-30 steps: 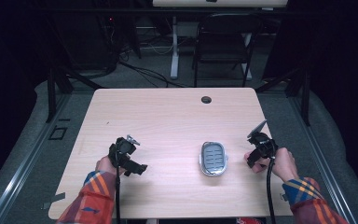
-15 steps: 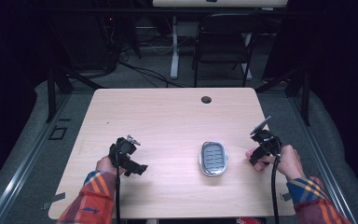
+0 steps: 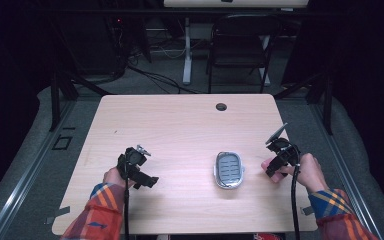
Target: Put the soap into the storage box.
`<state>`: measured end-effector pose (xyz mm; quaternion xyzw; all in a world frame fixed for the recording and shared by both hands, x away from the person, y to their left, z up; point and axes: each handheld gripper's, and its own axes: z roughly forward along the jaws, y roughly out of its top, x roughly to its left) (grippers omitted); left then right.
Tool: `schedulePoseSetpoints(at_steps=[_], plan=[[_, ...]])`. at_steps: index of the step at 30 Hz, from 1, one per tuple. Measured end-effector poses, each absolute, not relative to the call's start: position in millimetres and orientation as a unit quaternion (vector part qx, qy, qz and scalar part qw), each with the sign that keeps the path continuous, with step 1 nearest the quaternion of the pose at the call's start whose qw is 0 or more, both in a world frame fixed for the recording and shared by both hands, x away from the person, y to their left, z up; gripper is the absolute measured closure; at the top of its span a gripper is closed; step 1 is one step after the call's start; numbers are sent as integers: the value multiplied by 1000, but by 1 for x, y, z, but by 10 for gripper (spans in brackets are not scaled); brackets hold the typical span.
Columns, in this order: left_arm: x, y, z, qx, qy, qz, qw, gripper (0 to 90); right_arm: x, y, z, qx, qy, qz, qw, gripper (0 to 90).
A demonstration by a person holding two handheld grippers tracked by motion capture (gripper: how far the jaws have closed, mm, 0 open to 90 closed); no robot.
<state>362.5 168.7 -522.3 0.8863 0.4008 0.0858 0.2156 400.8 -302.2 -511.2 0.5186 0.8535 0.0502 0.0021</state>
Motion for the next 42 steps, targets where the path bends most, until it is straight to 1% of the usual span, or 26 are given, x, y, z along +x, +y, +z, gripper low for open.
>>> schedulePoseSetpoints(at_steps=[3,5,13,23,27,30,31,42], plan=[[363,169,-522,886,401,86,215,0,401,-301,-510,516,855,50,3,372],[363,169,-522,886,401,86,215,0,402,-299,-507,502,864,38,-5,373],[362,168,-522,887,400,86,215,0,403,-293,-507,499,865,51,-2,373],[362,169,-522,887,399,84,214,0,409,-275,-500,481,875,52,-6,373],[362,169,-522,888,398,84,214,0,409,-273,-499,484,873,63,-3,373],[362,169,-522,888,398,84,214,0,412,-272,-495,467,884,39,-10,373],[362,169,-522,888,398,84,214,0,411,-270,-497,480,875,60,-6,373],[363,168,-523,888,397,83,215,0,412,-267,-491,473,879,60,-10,374]])
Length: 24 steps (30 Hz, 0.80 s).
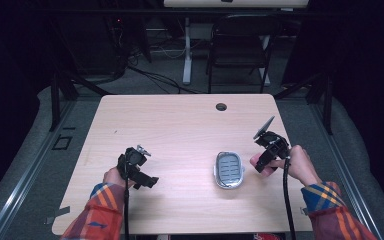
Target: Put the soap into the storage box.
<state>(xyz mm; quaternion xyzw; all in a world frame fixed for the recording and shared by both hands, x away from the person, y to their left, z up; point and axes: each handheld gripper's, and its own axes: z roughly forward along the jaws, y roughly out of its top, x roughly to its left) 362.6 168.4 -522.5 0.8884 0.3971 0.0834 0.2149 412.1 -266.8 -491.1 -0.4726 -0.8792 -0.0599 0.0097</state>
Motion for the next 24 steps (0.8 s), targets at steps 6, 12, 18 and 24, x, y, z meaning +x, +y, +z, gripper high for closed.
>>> schedulePoseSetpoints(at_steps=[6,12,18,24], plan=[[364,167,-523,889,396,81,214,0,415,-267,-486,-459,-887,-45,16,373],[366,163,-524,892,391,80,211,0,412,-267,-488,-469,-881,-64,15,373],[366,163,-524,893,390,80,210,0,410,-266,-485,-467,-882,-64,16,374],[365,165,-524,892,391,81,211,0,408,-261,-476,-460,-885,-69,12,374]])
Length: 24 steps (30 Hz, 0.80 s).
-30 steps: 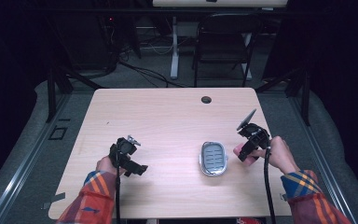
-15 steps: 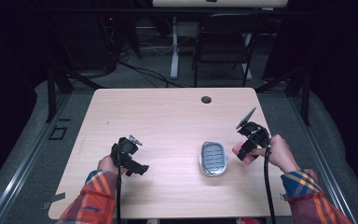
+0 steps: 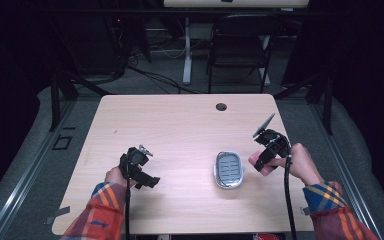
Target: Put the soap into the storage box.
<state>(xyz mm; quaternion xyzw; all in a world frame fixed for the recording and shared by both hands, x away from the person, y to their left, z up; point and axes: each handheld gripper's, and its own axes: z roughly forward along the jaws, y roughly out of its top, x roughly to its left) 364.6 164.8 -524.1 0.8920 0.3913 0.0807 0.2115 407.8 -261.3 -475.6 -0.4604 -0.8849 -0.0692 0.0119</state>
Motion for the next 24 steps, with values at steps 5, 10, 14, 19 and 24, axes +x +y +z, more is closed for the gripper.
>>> schedulePoseSetpoints(at_steps=[5,10,14,19,24], plan=[[364,165,-523,893,391,83,210,0,408,-256,-471,-455,-887,-73,10,373],[364,164,-524,893,388,83,210,0,409,-251,-467,-447,-892,-64,11,373],[363,163,-523,894,387,82,210,0,408,-246,-465,-449,-890,-74,6,373],[363,164,-523,894,387,82,210,0,408,-239,-461,-445,-892,-78,6,373],[363,163,-523,896,383,81,209,0,410,-234,-459,-435,-898,-65,9,374]])
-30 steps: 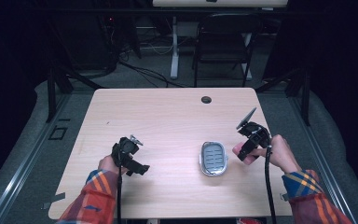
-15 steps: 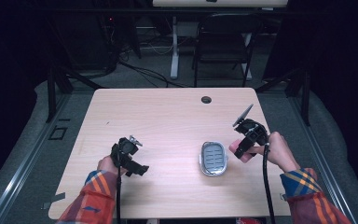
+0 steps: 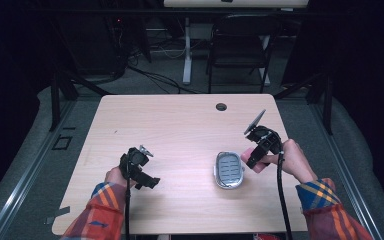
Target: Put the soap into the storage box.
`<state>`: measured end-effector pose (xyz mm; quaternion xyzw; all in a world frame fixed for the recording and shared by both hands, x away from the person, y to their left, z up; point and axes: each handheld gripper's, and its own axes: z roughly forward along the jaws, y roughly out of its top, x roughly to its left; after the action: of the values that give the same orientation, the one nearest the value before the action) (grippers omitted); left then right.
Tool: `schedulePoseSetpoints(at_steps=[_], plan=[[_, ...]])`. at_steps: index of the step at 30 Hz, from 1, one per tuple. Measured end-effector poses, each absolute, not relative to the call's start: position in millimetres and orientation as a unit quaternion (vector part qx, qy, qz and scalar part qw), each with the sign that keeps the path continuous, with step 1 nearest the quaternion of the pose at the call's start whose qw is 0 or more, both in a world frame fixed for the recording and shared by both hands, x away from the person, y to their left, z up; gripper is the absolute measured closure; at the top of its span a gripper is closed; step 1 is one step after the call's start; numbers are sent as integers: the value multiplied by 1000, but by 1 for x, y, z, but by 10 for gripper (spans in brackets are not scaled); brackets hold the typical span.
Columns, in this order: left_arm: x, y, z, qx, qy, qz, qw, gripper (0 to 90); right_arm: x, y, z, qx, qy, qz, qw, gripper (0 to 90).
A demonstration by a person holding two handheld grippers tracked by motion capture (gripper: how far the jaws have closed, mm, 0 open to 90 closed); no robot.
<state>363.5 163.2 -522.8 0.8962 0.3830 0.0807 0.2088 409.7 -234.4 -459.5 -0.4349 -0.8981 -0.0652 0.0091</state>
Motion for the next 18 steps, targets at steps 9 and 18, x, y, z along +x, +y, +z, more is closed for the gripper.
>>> schedulePoseSetpoints(at_steps=[9,18], plan=[[364,163,-523,897,382,80,210,0,409,-222,-456,-425,-903,-71,12,374],[363,162,-523,898,381,81,206,0,408,-212,-456,-415,-907,-70,15,373]])
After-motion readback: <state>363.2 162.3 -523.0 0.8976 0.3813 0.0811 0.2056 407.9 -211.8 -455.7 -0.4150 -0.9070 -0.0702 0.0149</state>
